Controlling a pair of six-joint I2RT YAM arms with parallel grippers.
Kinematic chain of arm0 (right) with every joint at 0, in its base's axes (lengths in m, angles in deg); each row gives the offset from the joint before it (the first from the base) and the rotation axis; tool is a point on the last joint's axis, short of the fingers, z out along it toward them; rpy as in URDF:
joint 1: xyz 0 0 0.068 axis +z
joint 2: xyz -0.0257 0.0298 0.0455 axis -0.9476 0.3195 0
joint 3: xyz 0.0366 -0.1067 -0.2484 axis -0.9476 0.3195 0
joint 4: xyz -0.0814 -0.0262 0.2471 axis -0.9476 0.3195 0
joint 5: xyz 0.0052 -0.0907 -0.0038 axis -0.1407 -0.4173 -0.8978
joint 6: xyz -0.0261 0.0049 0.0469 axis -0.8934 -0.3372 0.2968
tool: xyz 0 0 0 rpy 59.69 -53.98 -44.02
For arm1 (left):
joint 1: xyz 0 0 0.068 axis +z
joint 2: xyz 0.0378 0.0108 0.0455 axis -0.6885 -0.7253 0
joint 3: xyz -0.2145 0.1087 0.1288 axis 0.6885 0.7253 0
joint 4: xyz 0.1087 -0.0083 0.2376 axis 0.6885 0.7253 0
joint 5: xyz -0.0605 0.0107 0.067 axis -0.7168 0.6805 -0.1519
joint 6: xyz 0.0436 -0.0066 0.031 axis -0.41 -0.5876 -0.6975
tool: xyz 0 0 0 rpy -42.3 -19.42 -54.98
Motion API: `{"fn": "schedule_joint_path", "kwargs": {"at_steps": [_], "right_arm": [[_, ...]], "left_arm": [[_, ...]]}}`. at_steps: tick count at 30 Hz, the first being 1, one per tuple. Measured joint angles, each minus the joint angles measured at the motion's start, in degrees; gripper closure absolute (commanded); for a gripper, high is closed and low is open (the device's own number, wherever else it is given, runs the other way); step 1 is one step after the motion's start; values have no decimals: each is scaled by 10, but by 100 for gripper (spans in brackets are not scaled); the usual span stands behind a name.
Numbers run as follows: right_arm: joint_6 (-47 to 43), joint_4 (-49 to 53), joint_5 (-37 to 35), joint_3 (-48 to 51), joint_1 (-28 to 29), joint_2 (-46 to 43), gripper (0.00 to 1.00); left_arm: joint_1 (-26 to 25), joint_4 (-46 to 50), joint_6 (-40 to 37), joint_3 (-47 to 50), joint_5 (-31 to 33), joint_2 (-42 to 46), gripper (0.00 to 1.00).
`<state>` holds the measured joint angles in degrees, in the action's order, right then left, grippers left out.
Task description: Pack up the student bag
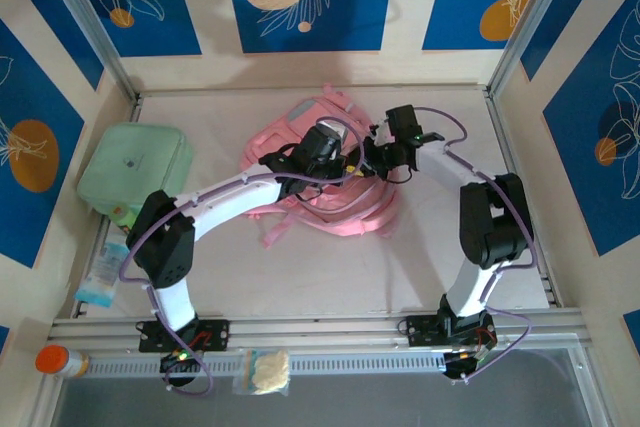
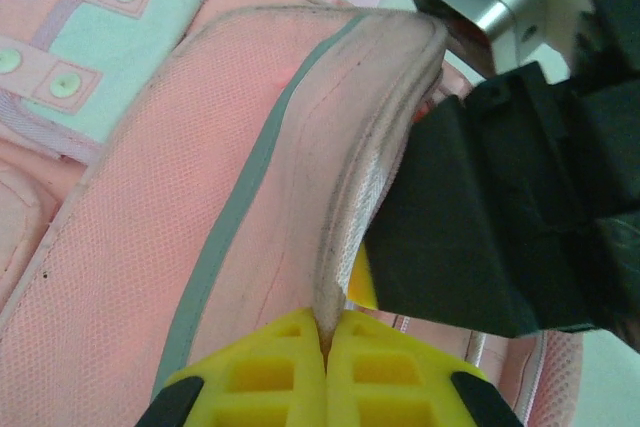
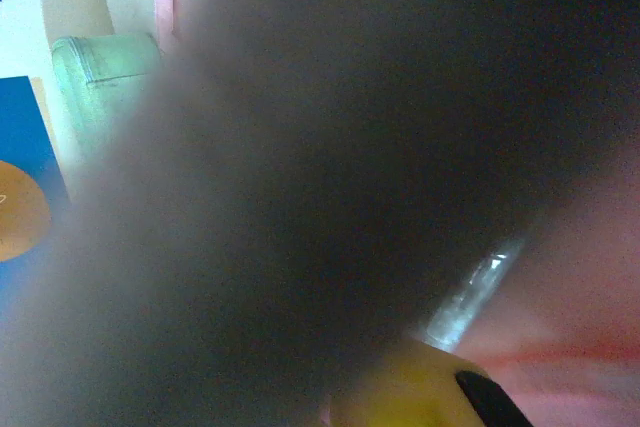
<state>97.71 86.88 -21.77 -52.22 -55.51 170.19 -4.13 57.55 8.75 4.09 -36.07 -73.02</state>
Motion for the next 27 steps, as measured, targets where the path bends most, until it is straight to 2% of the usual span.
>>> {"fn": "schedule_joint_path", "kwargs": {"at_steps": [8, 19, 23, 27], "right_arm": [[-17, 28, -43, 7, 2, -16, 100], [-9, -7, -66, 0, 21, 14, 100], [-16, -2, -64, 29, 12, -28, 100], [-30, 47, -85, 51, -10, -109, 100]], "left_arm": [[0, -2, 4, 2, -11, 0, 100], [1, -2, 11, 5, -16, -2, 100], [2, -4, 11, 5, -23, -3, 100], [4, -5, 11, 3, -50, -18, 100]]}}
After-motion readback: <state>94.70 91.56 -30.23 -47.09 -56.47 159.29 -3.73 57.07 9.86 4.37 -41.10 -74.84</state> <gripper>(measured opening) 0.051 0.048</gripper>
